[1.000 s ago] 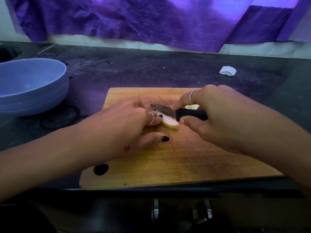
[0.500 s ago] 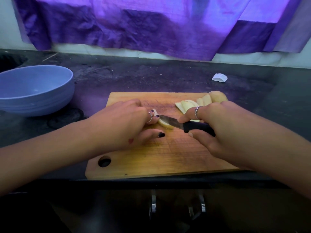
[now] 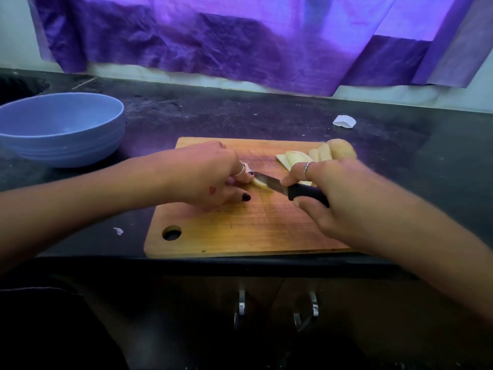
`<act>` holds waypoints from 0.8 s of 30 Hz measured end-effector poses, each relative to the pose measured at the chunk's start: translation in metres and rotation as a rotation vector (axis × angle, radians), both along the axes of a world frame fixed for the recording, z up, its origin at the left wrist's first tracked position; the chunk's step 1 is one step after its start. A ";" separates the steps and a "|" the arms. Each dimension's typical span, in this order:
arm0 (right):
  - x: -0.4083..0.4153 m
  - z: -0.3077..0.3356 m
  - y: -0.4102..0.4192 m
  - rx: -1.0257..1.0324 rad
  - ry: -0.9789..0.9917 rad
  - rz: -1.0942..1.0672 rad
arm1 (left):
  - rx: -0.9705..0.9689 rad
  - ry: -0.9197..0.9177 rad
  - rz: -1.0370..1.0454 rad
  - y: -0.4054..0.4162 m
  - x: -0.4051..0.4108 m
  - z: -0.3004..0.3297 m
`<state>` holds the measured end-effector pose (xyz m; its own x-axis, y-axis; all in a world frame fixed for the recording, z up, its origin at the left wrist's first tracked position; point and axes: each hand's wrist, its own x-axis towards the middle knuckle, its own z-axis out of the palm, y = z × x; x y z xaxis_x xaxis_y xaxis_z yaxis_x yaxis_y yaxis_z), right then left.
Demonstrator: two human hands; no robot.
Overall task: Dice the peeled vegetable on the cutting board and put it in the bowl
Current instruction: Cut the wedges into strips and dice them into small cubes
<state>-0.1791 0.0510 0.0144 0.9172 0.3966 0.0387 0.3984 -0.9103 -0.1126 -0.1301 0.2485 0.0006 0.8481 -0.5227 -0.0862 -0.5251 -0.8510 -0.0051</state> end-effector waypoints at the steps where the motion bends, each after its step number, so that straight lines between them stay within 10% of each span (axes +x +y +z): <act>1: -0.002 -0.005 0.001 0.028 0.002 -0.006 | 0.025 -0.002 -0.002 -0.001 0.000 0.000; 24: 0.014 -0.033 -0.007 -0.075 -0.211 0.169 | 0.042 0.073 0.086 0.002 0.001 0.007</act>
<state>-0.1647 0.0439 -0.0188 0.8126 0.5523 0.1863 0.5528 -0.8316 0.0539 -0.1287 0.2504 0.0072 0.8805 -0.4426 -0.1699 -0.4501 -0.8930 -0.0060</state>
